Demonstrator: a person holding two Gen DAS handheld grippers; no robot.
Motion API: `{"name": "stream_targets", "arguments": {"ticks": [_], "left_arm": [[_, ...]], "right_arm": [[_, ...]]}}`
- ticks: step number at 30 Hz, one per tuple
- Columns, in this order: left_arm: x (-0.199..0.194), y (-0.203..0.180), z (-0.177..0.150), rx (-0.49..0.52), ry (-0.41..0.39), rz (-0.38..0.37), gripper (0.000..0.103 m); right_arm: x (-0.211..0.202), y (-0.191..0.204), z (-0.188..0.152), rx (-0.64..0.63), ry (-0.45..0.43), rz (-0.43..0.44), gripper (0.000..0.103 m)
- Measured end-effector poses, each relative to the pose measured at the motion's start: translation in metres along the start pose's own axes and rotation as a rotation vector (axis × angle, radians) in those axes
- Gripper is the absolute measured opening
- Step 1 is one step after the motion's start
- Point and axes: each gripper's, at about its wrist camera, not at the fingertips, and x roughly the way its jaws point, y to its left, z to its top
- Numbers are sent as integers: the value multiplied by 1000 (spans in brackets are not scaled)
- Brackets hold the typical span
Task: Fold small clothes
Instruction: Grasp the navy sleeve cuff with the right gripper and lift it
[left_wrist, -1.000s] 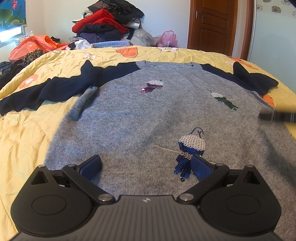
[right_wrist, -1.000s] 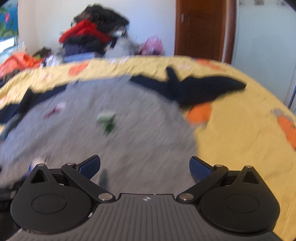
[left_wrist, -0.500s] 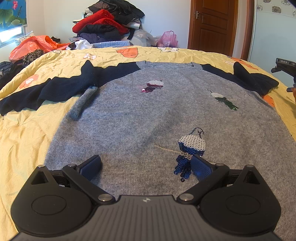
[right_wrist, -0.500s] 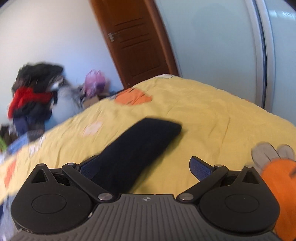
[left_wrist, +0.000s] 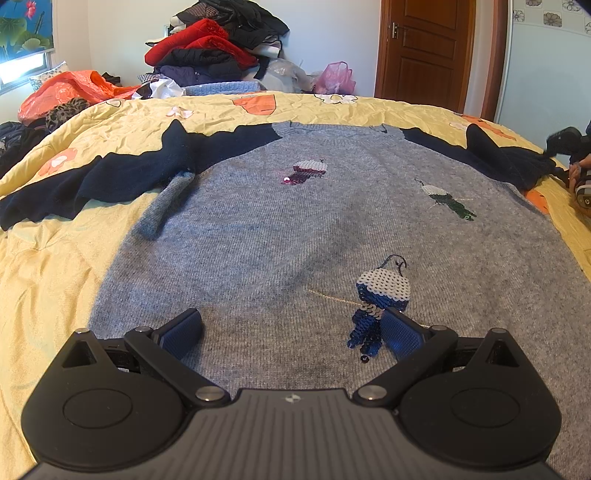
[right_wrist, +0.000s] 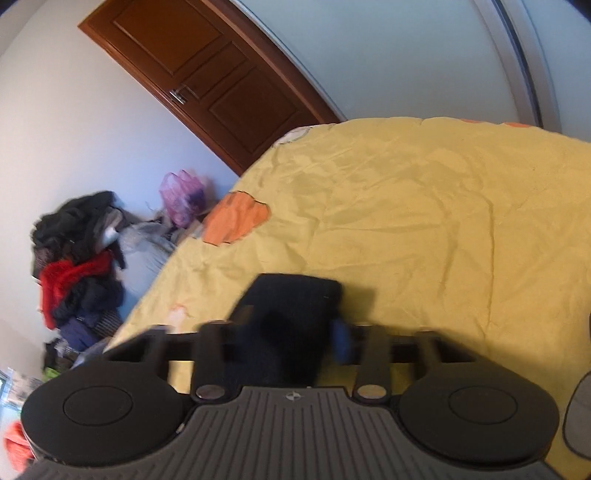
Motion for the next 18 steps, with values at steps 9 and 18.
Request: {"name": "stream_targets", "arguments": {"ticks": [9,18], "left_arm": [[0,1,0,-6,-3,-5,103],[-1,4,0,-31,-13,-21,103]], "right_arm": [[-61,34,-7,-126,-171,68,17],[-163,157,-112,-516,-109,439,17]]}}
